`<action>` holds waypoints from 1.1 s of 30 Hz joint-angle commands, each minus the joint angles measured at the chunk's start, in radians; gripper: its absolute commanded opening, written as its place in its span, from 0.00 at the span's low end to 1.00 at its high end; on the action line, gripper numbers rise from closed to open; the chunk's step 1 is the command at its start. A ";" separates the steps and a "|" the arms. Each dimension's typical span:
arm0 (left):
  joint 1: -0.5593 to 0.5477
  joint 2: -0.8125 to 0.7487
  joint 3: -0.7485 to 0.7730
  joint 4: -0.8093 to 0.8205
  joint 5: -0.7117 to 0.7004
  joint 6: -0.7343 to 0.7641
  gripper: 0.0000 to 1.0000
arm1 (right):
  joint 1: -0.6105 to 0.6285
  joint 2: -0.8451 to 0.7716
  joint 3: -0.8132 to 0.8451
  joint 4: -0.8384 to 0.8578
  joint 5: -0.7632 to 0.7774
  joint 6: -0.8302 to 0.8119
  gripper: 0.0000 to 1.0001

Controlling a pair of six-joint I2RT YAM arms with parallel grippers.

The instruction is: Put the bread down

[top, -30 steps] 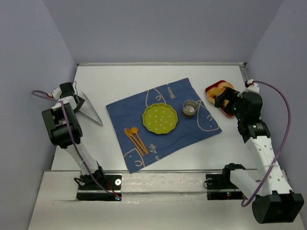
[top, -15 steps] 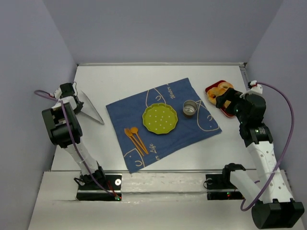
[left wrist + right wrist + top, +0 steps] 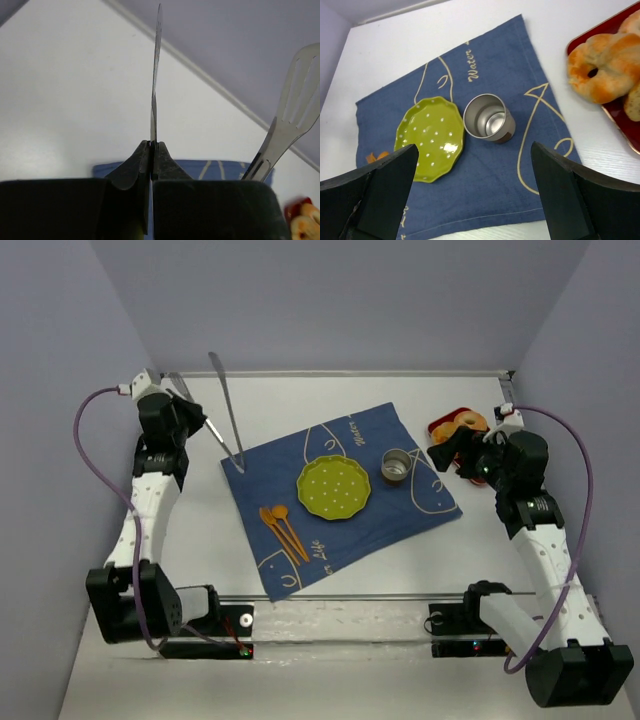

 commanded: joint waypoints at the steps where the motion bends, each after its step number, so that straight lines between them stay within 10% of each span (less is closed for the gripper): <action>1: -0.155 -0.120 -0.006 0.159 0.071 -0.023 0.06 | -0.005 0.015 0.010 0.078 -0.155 -0.007 1.00; 12: -0.534 -0.091 0.047 0.498 0.367 -0.017 0.06 | -0.005 0.028 -0.016 0.225 -0.419 0.029 1.00; 23: -0.665 0.087 0.097 0.954 0.676 -0.192 0.06 | -0.005 0.022 -0.120 0.535 -0.813 0.173 1.00; 33: -0.702 0.172 0.136 1.201 0.711 -0.376 0.06 | 0.107 0.077 -0.206 0.965 -0.815 0.287 1.00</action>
